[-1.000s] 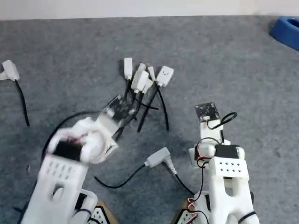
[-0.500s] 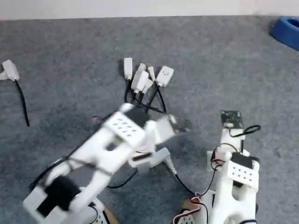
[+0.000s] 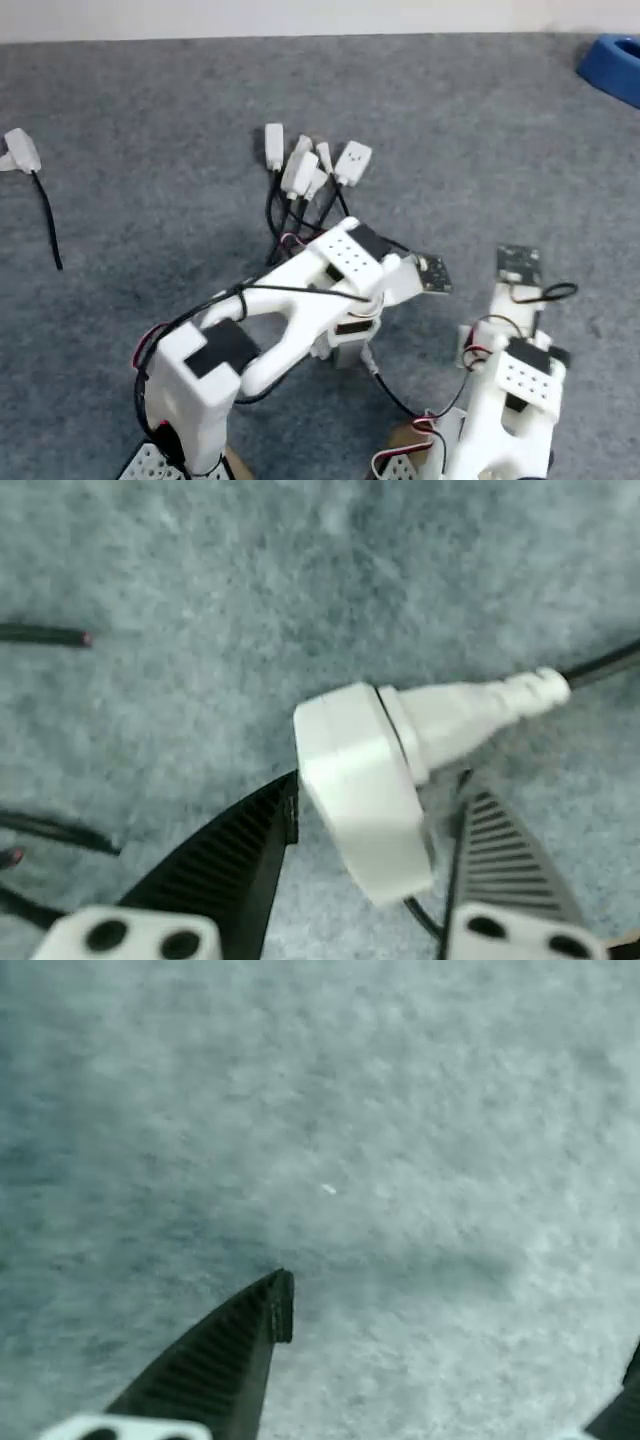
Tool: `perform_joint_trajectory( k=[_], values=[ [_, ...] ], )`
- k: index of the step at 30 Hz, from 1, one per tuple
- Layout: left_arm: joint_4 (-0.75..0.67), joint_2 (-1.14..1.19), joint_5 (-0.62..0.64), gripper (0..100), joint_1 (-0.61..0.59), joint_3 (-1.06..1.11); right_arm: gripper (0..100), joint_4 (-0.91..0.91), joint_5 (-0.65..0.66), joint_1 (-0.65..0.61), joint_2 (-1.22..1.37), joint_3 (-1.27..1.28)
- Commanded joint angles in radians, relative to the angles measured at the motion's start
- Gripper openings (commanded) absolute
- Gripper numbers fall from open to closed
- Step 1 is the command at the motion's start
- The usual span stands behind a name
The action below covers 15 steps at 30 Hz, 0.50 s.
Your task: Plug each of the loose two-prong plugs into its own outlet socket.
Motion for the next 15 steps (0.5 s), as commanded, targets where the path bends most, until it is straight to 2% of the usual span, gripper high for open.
perform_joint_trajectory(
  k=[1,3,7,11,15],
  values=[
    [-0.006,0.039,0.002,8,0.010,-0.053,47.5,-0.018,0.009,0.035,-0.015,-0.005],
    [-0.005,0.047,0.002,0,0.001,-0.054,47.5,-0.018,0.009,0.030,-0.015,-0.005],
    [0.040,0.005,0.002,0,-0.091,-0.094,47.5,-0.018,0.009,0.028,-0.015,-0.005],
    [0.126,-0.088,-0.080,0,-0.292,-0.249,47.5,-0.018,0.009,0.019,-0.015,-0.004],
    [0.161,-0.139,-0.152,0,-0.568,-0.458,47.5,-0.018,0.009,-0.015,-0.015,0.002]
  ],
)
